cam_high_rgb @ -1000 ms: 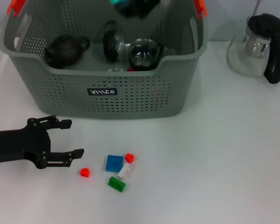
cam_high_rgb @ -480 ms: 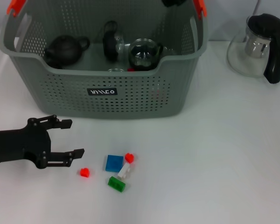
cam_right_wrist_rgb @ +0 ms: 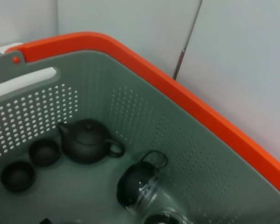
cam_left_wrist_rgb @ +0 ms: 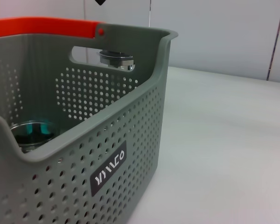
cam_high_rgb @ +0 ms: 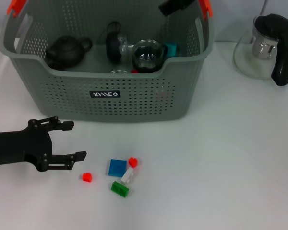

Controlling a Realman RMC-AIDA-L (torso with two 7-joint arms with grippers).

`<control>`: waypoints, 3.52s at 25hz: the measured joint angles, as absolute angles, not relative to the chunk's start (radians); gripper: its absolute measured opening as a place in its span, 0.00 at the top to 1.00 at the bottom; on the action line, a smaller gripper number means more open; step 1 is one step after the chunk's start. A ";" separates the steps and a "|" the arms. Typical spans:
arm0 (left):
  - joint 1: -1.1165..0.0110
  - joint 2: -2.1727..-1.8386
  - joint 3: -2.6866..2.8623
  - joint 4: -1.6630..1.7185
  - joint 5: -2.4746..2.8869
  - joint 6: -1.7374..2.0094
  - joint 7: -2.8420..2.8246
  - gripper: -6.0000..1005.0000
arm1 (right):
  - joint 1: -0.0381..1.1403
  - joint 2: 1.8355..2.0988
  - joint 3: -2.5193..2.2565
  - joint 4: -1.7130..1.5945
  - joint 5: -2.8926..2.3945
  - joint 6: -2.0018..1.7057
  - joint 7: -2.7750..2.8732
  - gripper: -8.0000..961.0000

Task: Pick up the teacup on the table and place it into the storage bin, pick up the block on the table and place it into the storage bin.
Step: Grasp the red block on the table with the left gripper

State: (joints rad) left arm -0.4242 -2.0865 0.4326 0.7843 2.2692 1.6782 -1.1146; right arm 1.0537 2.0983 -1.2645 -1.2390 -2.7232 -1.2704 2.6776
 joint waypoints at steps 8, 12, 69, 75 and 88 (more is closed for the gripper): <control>-0.425 -2.086 0.433 0.784 2.273 1.676 -1.117 0.13 | 0.963 2.098 -1.270 -1.393 -2.472 -1.334 2.580 0.04; -0.425 -2.086 0.433 0.784 2.274 1.675 -1.118 0.13 | 0.882 2.096 -1.250 -1.468 -2.258 -1.375 2.470 0.03; -0.539 -2.167 1.190 1.189 2.660 1.602 -1.378 0.13 | 0.682 2.100 -1.401 -1.223 -2.106 -1.570 2.326 0.03; -0.544 -2.167 1.228 1.181 2.674 1.576 -1.417 0.19 | 0.683 2.100 -1.401 -1.204 -2.099 -1.561 2.308 0.03; -0.549 -2.171 1.256 1.177 2.694 1.571 -1.456 0.47 | 0.682 2.101 -1.400 -1.186 -2.097 -1.556 2.286 0.03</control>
